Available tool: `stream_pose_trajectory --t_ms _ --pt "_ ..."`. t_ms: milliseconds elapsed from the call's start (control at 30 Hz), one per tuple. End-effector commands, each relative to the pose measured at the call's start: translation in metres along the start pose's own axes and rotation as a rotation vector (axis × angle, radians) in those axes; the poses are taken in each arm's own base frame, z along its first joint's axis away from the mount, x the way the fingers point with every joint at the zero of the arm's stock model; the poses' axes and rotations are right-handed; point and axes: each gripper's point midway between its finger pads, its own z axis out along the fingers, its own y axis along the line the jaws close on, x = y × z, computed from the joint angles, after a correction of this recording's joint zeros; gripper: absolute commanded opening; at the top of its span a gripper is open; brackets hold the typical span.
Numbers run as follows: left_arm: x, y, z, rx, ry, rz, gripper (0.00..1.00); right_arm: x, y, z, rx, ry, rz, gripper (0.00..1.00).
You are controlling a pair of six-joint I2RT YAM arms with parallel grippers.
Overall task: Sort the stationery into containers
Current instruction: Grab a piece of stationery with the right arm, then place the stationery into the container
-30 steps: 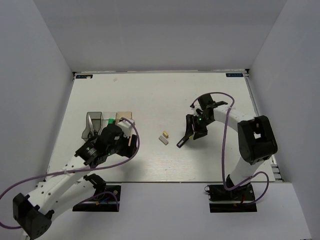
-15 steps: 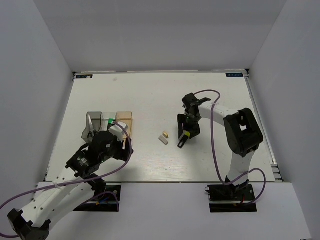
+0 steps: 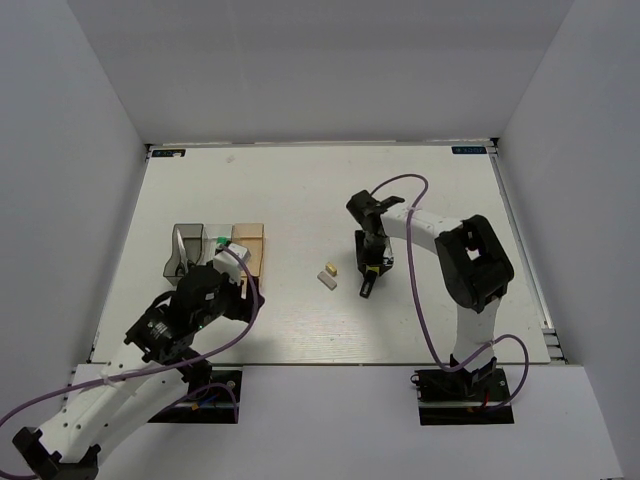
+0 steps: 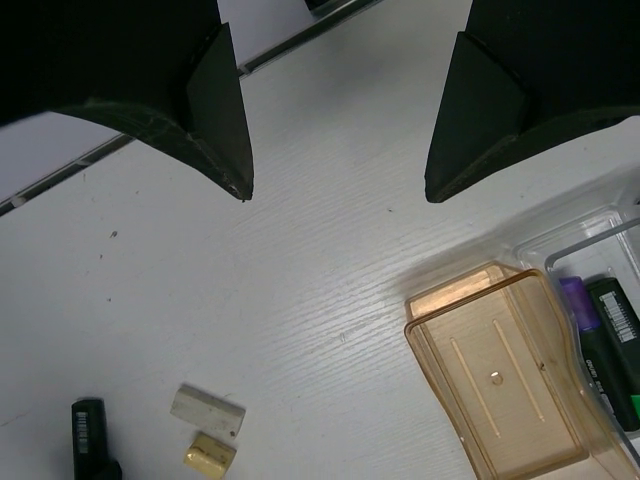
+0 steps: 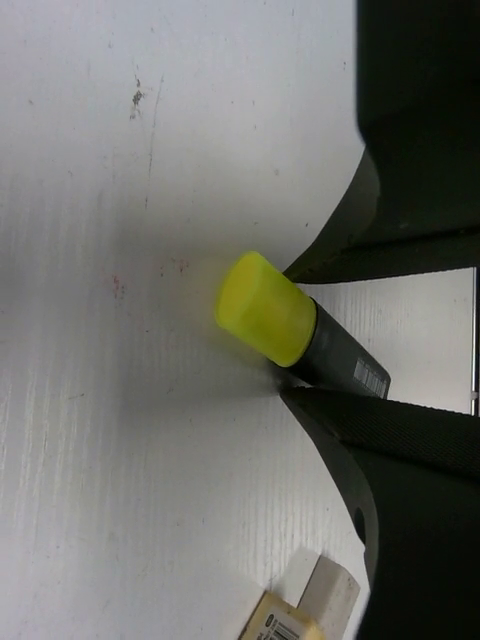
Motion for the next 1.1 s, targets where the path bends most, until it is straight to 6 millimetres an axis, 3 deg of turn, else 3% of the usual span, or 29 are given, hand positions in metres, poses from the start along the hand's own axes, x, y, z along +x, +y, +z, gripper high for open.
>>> stream_pose_trajectory --t_ms 0,200,300,333,467,600,733,767,867,967,1000,1067 --pt "-0.002 0.004 -0.002 -0.017 -0.022 0.007 0.80 0.008 -0.031 0.032 0.182 0.015 0.004 0.48" --pt "-0.005 0.008 -0.005 -0.039 -0.052 0.004 0.80 0.018 -0.035 0.040 0.195 0.038 -0.029 0.32" --pt "-0.005 0.010 -0.007 -0.048 -0.060 0.000 0.80 0.025 -0.031 0.041 0.158 0.060 -0.045 0.16" --pt "-0.006 0.011 -0.007 -0.053 -0.065 -0.001 0.80 0.023 -0.027 0.037 0.133 0.052 -0.043 0.05" --pt "-0.009 0.012 -0.009 -0.058 -0.082 -0.003 0.80 0.017 -0.011 0.023 0.020 0.027 -0.079 0.00" --pt "-0.014 0.008 -0.012 -0.032 -0.128 -0.002 0.81 0.006 0.029 -0.012 -0.211 -0.035 -0.155 0.00" --pt "-0.020 0.003 -0.016 0.010 -0.194 0.001 0.81 -0.017 0.065 -0.049 -0.369 -0.133 -0.248 0.00" --pt "-0.023 0.004 -0.019 0.007 -0.218 0.000 0.81 -0.032 0.081 -0.067 -0.422 -0.177 -0.268 0.00" --pt "-0.027 0.007 -0.023 -0.009 -0.254 -0.007 0.81 -0.050 0.117 -0.103 -0.514 -0.229 -0.351 0.00" --pt "-0.030 0.012 -0.024 -0.031 -0.276 -0.010 0.81 -0.056 0.149 -0.121 -0.582 -0.248 -0.453 0.00" --pt "-0.031 0.014 -0.027 -0.042 -0.291 -0.012 0.81 -0.072 0.167 -0.137 -0.611 -0.302 -0.483 0.00" --pt "-0.034 0.017 -0.028 -0.056 -0.310 -0.015 0.81 -0.071 0.190 -0.147 -0.634 -0.359 -0.583 0.00"
